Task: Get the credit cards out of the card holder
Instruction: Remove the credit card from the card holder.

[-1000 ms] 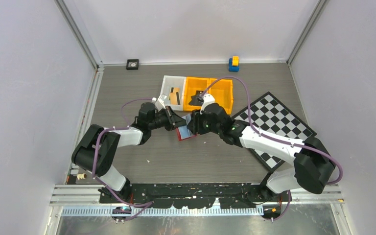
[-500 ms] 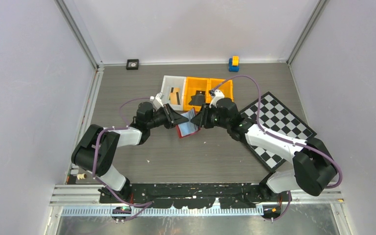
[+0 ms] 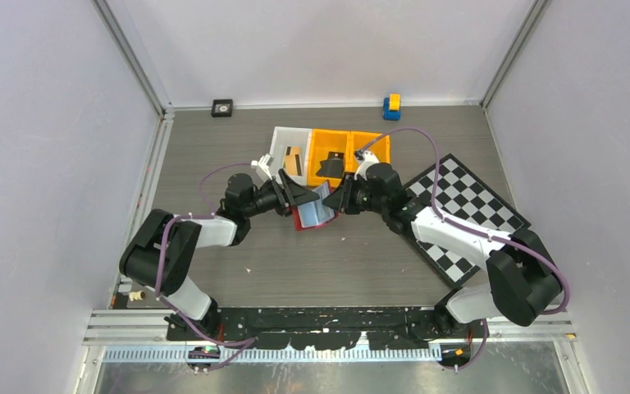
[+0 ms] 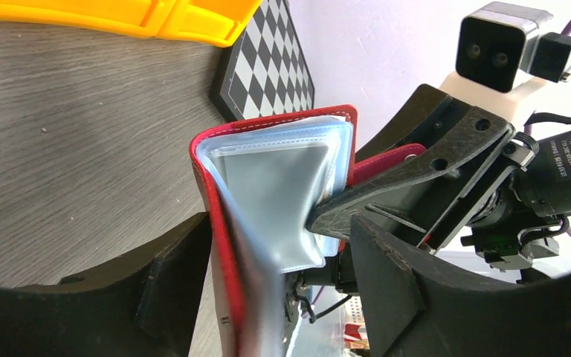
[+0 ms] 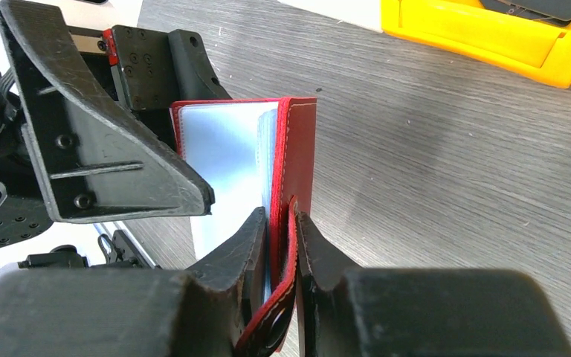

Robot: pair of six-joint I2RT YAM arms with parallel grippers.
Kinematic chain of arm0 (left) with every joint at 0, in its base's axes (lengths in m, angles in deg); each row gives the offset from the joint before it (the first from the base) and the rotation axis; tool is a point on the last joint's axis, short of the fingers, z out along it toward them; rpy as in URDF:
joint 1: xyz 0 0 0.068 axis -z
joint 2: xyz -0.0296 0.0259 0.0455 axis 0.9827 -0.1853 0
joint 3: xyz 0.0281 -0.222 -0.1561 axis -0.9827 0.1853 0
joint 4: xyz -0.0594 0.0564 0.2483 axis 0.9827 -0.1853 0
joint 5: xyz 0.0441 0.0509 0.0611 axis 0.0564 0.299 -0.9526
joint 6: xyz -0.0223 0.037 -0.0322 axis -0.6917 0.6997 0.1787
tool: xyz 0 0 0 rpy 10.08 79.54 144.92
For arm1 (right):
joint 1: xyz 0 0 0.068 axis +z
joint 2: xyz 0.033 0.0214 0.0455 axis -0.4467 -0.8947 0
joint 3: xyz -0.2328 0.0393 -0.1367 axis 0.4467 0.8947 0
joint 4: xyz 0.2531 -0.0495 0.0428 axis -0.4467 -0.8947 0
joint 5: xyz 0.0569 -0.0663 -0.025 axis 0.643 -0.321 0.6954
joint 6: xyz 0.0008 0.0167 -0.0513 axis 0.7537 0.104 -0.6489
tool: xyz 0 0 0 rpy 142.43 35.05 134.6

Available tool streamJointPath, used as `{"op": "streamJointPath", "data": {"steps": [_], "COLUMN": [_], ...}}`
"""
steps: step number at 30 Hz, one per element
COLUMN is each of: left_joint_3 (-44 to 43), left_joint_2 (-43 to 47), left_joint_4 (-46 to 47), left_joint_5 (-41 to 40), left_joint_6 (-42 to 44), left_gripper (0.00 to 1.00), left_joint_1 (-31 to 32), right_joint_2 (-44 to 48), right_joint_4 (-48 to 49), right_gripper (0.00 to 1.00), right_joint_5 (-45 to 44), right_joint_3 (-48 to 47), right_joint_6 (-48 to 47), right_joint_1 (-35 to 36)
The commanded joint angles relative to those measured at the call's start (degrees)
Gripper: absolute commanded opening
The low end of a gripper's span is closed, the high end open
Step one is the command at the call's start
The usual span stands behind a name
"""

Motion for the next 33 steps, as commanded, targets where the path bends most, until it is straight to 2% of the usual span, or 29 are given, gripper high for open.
{"op": "streamJointPath", "data": {"steps": [1,11,19,23,27,33], "left_joint_3": [0.07,-0.90,-1.26,-1.47,-1.45,-1.26], "left_joint_2": [1.46,-1.22,-2.04,-2.41,-2.47,-2.46], "left_joint_4": [5.73,4.27,3.63,3.09,2.87,2.87], "left_joint_5": [1.92,2.33,2.09,2.04,2.05,2.02], "left_joint_6": [-0.30,-0.35,-0.35,-0.39,-0.41,-0.68], "left_gripper": [0.71,0.74,0.61,0.51,0.38,0.27], "left_joint_1": [-0.11,-0.11,-0.10,-0.11,-0.49,-0.89], "right_joint_2": [-1.34,-1.62,-1.46,-0.91,-0.46,-0.19], "right_joint_4": [3.84,-0.75,-1.10,-1.34,-1.46,-0.40], "right_gripper": [0.17,0.16,0.17,0.29,0.45,0.45], "right_joint_5": [3.68,-0.71,-0.84,-1.04,-2.22,-2.03], "right_joint_3": [-0.95,-3.83,-4.40,-4.32,-4.05,-3.49], "right_joint_6": [0.73,-4.01,-4.90,-5.13,-4.62,-3.42], "right_joint_1": [0.04,4.72,6.14,6.33,6.33,6.17]}}
